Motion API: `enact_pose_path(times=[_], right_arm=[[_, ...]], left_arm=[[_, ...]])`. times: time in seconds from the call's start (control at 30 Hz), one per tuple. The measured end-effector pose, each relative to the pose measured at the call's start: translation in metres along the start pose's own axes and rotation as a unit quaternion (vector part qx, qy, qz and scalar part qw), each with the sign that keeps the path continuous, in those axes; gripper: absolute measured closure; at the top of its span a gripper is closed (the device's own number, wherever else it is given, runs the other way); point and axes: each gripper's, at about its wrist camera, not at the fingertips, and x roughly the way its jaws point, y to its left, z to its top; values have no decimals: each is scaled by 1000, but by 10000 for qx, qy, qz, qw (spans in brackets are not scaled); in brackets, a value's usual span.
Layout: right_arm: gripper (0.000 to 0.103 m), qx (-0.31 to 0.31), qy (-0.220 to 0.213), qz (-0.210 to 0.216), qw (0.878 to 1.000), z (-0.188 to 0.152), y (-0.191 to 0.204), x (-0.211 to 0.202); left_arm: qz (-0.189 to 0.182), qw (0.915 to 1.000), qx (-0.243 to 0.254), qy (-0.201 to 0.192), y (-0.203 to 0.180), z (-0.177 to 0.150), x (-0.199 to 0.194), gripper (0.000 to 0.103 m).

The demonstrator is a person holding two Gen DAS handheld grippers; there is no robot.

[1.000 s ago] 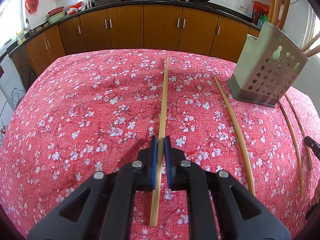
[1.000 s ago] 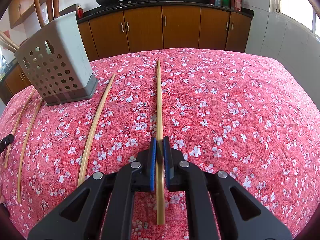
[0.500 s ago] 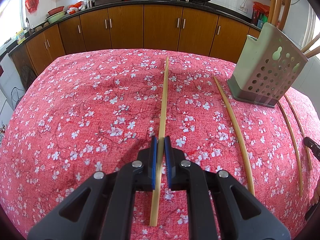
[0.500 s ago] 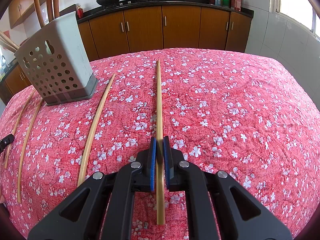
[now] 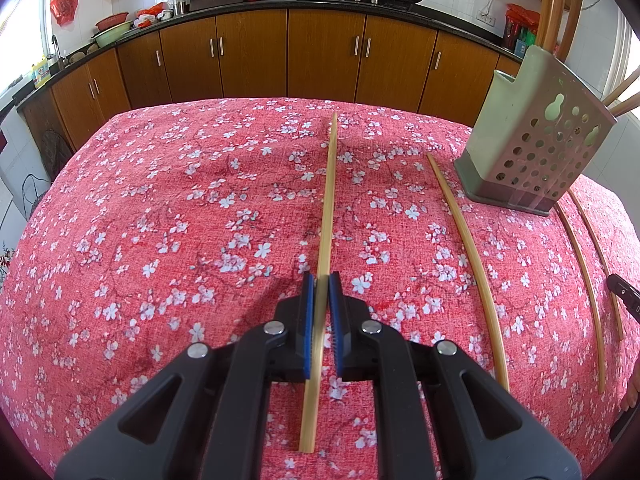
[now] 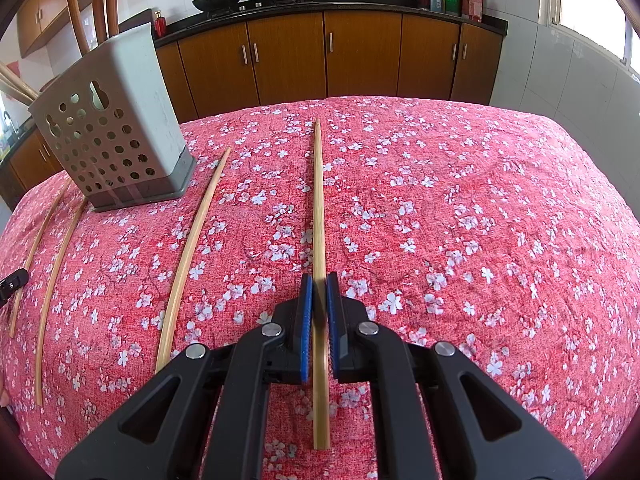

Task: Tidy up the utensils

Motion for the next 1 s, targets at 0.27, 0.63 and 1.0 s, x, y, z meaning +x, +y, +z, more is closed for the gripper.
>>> enact_pose_path(times=[0.27, 0.63, 1.0], right_arm=[[95, -28, 8, -34, 10000, -1, 3, -2], [95, -102, -35, 9, 9999, -8, 2, -17], [95, -49, -1723, 170, 9849, 51, -2, -125]], left_arm=[[53, 10000, 65, 6, -2, -3, -3, 91], [149, 9981, 596, 49, -13, -25, -25, 95], [-233, 9889, 333, -1428, -16, 40, -129, 95]])
